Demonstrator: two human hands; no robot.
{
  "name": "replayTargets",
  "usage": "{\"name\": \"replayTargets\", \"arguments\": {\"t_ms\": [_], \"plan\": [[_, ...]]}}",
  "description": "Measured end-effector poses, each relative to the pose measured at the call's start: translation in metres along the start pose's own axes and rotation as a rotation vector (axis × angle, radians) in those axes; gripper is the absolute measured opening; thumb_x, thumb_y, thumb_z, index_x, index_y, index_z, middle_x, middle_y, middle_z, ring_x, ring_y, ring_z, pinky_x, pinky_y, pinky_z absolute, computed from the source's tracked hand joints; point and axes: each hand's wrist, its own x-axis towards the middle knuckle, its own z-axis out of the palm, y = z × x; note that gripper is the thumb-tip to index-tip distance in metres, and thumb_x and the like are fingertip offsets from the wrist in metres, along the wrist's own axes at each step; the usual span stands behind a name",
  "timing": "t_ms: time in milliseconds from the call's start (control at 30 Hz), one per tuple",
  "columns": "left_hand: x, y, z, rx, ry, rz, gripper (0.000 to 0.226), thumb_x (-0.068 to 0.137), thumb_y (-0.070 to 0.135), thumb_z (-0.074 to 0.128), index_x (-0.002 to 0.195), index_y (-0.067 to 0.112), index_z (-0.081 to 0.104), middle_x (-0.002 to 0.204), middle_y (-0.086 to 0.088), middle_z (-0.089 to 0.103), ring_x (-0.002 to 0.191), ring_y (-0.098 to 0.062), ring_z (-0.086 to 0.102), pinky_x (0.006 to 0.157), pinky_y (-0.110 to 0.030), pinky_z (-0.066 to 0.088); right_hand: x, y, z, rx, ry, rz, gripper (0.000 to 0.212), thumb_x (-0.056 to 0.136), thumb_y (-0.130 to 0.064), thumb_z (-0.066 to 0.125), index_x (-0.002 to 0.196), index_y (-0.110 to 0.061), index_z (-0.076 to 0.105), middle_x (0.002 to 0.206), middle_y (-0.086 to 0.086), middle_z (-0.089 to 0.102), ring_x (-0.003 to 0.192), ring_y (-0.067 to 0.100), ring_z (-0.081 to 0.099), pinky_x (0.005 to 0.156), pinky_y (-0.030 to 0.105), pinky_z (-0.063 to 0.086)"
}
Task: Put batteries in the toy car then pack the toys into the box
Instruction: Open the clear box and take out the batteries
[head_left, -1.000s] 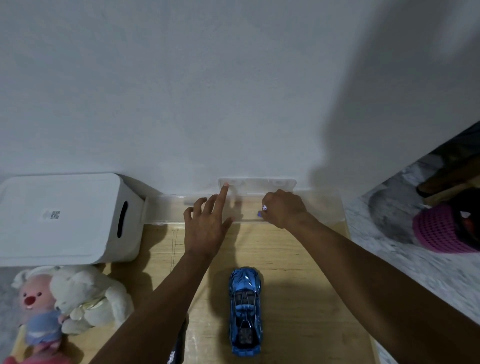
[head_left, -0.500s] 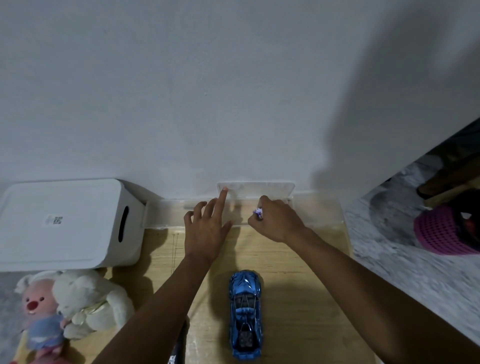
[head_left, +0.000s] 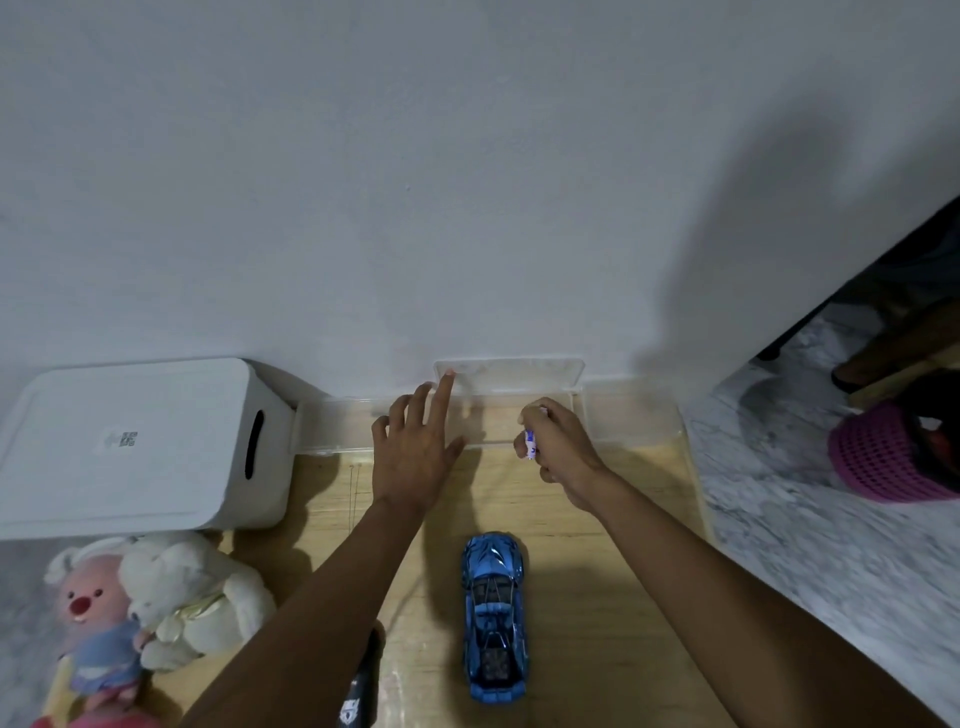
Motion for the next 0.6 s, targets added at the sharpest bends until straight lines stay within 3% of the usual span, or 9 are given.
{"name": "replayTargets", "arguments": {"t_ms": [67, 133, 233, 433, 600], "plan": [[0.0, 0.0, 0.0, 0.004, 0.004, 0.0, 0.09, 0.096, 0.056, 0.059, 0.162, 0.029, 0.004, 0.155, -0.007, 0.045, 0.139, -0.032, 0.045, 0.103, -0.051, 0.046, 0.003, 0.001, 0.0, -0.272, 0.043, -0.103, 0.025, 0.093, -0.03, 0.048, 0.085, -0.008, 0.059, 0.061, 0.002, 0.059, 0.058, 0.019, 0.052, 0.057, 0.031, 0.038], [0.0, 0.001, 0.001, 0.001, 0.009, -0.002, 0.09, 0.096, 0.056, 0.06, 0.163, 0.028, 0.006, 0.154, -0.007, 0.047, 0.138, -0.031, 0.046, 0.102, -0.05, 0.047, 0.006, 0.002, -0.001, -0.523, 0.099, -0.202, 0.04, 0.096, -0.039, 0.047, 0.074, -0.007, 0.056, 0.063, 0.007, 0.059, 0.064, 0.027, 0.059, 0.062, 0.036, 0.045], [-0.001, 0.0, 0.002, 0.001, 0.016, -0.001, 0.09, 0.096, 0.055, 0.06, 0.163, 0.028, 0.006, 0.151, -0.007, 0.05, 0.136, -0.031, 0.049, 0.1, -0.05, 0.048, 0.008, 0.006, -0.008, -0.793, 0.088, -0.304, 0.055, 0.101, -0.056, 0.042, 0.062, -0.017, 0.043, 0.06, -0.001, 0.051, 0.061, 0.022, 0.055, 0.059, 0.034, 0.041], [0.0, 0.0, 0.001, 0.006, 0.016, 0.009, 0.09, 0.096, 0.055, 0.06, 0.162, 0.028, 0.006, 0.151, -0.007, 0.049, 0.136, -0.031, 0.048, 0.1, -0.049, 0.047, 0.009, 0.008, -0.018, -0.885, -0.028, -0.345, 0.044, 0.098, -0.056, 0.051, 0.08, -0.017, 0.062, 0.079, 0.001, 0.065, 0.075, 0.02, 0.06, 0.07, 0.037, 0.051], [-0.001, -0.001, 0.002, 0.0, 0.038, 0.014, 0.091, 0.095, 0.056, 0.062, 0.16, 0.028, 0.006, 0.148, -0.009, 0.053, 0.133, -0.033, 0.051, 0.098, -0.052, 0.049, 0.003, 0.024, -0.022, -1.101, -0.203, -0.362, 0.028, 0.098, -0.052, 0.053, 0.099, -0.025, 0.06, 0.102, 0.001, 0.063, 0.091, 0.023, 0.059, 0.077, 0.038, 0.052]]}}
